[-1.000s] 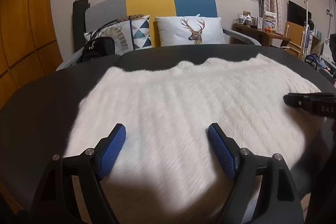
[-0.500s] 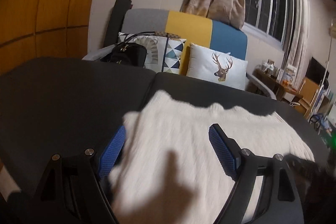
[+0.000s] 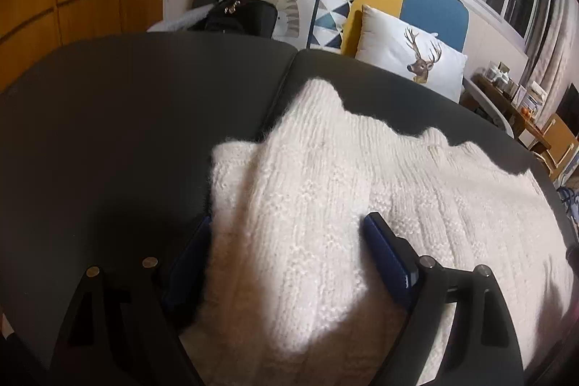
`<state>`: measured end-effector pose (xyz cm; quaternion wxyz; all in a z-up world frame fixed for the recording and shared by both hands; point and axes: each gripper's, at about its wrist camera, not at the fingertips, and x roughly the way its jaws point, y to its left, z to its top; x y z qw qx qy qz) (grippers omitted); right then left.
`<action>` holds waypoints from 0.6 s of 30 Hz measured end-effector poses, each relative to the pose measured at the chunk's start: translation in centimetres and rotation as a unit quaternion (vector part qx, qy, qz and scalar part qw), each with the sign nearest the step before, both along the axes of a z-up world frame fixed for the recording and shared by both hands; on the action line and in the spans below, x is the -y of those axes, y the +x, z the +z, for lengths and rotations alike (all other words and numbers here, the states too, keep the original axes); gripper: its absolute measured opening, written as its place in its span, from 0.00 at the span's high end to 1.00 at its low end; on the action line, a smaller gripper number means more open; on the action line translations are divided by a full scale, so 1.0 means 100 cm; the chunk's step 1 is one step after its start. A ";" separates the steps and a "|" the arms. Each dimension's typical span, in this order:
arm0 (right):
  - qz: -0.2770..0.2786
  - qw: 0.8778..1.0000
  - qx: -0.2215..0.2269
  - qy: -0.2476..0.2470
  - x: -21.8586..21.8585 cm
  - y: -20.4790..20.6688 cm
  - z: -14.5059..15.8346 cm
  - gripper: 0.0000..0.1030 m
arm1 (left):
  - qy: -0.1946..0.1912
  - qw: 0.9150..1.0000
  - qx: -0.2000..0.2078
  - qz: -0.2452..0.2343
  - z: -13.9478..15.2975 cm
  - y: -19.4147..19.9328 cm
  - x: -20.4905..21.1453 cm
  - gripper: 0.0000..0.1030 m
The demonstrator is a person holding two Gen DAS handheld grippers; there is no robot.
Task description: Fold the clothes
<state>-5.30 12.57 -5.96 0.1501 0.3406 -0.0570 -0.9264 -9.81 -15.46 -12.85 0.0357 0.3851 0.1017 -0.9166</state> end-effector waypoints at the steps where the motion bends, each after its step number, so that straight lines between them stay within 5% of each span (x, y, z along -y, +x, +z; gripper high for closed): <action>1: 0.016 1.000 0.006 0.015 0.011 -0.008 -0.002 0.78 | -0.003 1.000 -0.001 0.000 0.000 0.000 -0.002 0.16; 7: 0.046 0.996 0.042 0.056 0.033 -0.043 -0.025 0.78 | -0.019 1.000 -0.006 0.001 0.000 0.003 -0.005 0.16; 18: -0.073 0.997 0.035 -0.021 -0.075 -0.052 -0.043 0.81 | -0.037 0.999 -0.008 0.001 0.002 0.003 -0.004 0.16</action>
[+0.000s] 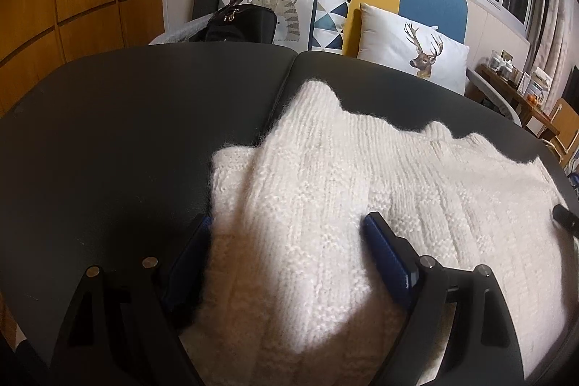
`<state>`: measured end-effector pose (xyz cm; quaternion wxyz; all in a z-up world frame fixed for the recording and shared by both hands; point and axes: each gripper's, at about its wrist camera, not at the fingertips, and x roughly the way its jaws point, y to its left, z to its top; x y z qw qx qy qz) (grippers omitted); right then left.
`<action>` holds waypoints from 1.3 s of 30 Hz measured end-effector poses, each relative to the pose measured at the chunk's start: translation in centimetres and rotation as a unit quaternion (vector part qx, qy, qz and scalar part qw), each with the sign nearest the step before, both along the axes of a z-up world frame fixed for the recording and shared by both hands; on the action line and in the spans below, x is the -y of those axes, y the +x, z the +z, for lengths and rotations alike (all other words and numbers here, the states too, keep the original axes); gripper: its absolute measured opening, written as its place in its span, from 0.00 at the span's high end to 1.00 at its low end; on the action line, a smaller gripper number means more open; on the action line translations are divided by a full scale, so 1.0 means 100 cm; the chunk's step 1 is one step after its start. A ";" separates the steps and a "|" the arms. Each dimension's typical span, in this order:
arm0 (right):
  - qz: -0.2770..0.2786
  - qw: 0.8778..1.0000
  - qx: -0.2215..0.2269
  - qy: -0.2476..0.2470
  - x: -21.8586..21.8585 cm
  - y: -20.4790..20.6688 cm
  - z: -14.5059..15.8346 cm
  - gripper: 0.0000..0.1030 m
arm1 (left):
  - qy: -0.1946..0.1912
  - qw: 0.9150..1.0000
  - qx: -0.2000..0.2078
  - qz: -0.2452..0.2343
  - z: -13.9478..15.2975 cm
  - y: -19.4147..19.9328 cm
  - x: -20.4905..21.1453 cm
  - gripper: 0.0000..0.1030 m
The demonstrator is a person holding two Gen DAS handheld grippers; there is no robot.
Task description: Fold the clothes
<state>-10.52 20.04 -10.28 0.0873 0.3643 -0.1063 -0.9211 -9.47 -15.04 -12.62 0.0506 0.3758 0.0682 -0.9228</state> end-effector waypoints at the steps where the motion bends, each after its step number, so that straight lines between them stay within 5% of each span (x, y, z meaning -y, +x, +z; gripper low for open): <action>1: -0.013 1.000 0.002 -0.017 -0.011 -0.001 0.000 0.81 | 0.000 1.000 0.000 0.000 0.000 0.000 0.000 0.16; 9: 0.007 0.997 0.017 -0.081 -0.037 -0.033 0.015 0.78 | -0.004 1.000 -0.001 0.000 0.000 0.000 -0.001 0.15; 12: -0.045 0.997 0.067 -0.008 -0.045 -0.053 -0.002 0.80 | -0.004 1.000 -0.001 0.000 0.000 0.000 -0.001 0.15; 16: -0.116 0.986 0.075 -0.091 -0.086 -0.051 -0.021 0.97 | 0.001 1.000 0.001 -0.002 -0.001 -0.001 -0.001 0.15; 19: -0.157 0.980 0.063 -0.105 -0.097 -0.033 -0.010 0.92 | 0.006 1.000 0.001 -0.002 -0.002 -0.001 0.000 0.15; 20: -0.163 0.979 0.051 -0.108 -0.095 -0.023 -0.003 0.83 | 0.007 1.000 0.001 -0.002 -0.002 -0.001 0.000 0.15; 26: -0.067 0.991 0.020 -0.116 -0.057 0.015 0.016 0.82 | 0.009 1.000 0.001 -0.003 -0.003 -0.002 0.001 0.15; 31: -0.111 0.990 0.041 -0.081 -0.076 0.021 -0.007 0.96 | 0.014 1.000 0.000 -0.004 -0.002 -0.002 0.002 0.15; 36: -0.117 0.984 0.023 -0.132 -0.094 0.045 0.012 0.76 | 0.018 1.000 -0.001 -0.004 -0.003 -0.002 0.002 0.15; 39: -0.072 0.990 0.012 -0.121 -0.079 0.053 0.021 0.76 | 0.016 1.000 -0.002 -0.003 -0.003 -0.001 0.002 0.15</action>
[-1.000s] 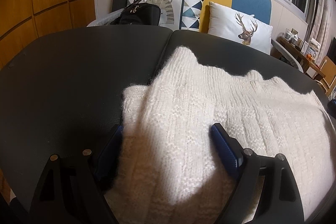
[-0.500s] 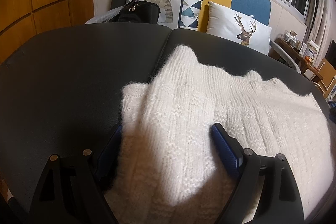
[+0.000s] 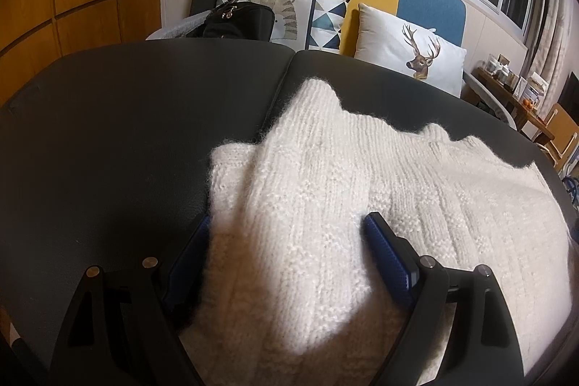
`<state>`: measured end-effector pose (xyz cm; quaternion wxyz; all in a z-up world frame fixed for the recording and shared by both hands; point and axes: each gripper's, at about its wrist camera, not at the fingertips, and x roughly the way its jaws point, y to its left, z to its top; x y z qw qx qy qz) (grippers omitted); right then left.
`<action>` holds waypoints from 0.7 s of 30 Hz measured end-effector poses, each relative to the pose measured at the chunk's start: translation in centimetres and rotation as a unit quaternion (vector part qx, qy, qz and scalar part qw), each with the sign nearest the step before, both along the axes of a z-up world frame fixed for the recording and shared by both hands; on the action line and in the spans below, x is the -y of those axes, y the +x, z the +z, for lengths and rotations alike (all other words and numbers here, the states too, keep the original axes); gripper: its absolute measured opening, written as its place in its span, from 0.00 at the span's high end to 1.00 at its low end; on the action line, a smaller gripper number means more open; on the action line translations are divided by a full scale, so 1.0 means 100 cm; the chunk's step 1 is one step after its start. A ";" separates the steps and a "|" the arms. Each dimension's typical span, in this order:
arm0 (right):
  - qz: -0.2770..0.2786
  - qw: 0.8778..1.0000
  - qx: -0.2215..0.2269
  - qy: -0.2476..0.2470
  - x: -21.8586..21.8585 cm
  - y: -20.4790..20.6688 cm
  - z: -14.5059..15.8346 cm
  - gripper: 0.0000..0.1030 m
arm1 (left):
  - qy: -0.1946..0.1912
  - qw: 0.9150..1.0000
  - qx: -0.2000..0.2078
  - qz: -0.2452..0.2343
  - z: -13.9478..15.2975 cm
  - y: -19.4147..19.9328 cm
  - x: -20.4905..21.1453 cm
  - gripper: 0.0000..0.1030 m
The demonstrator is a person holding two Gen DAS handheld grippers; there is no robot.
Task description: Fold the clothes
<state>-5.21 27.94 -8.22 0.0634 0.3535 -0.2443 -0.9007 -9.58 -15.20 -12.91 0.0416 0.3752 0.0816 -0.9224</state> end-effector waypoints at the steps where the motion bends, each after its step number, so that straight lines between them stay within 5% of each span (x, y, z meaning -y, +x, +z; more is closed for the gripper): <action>1: 0.015 1.000 -0.001 0.016 0.007 -0.001 0.000 0.76 | 0.000 1.000 0.000 0.000 0.000 0.000 0.000 0.15; 3: 0.015 0.999 0.012 0.048 0.015 -0.003 -0.006 0.77 | 0.001 1.000 -0.001 0.001 0.000 0.001 0.000 0.15; 6: -0.032 0.996 0.033 0.075 0.009 -0.008 -0.023 0.95 | 0.010 1.000 0.003 -0.001 0.000 0.000 0.002 0.15; 10: -0.051 0.997 0.028 0.057 0.008 -0.001 -0.011 0.91 | 0.019 1.000 0.021 -0.009 0.008 0.003 0.004 0.15; 15: 0.038 0.997 -0.018 0.068 0.041 0.014 0.012 0.89 | 0.000 1.000 -0.004 -0.031 0.024 0.030 -0.005 0.15; 19: 0.073 0.992 0.000 0.099 0.071 0.012 0.000 0.81 | -0.085 0.995 -0.010 -0.058 0.015 0.045 -0.027 0.15; 21: 0.076 0.991 0.019 0.111 0.079 0.006 -0.013 0.79 | -0.093 0.994 -0.018 -0.055 0.012 0.049 -0.029 0.15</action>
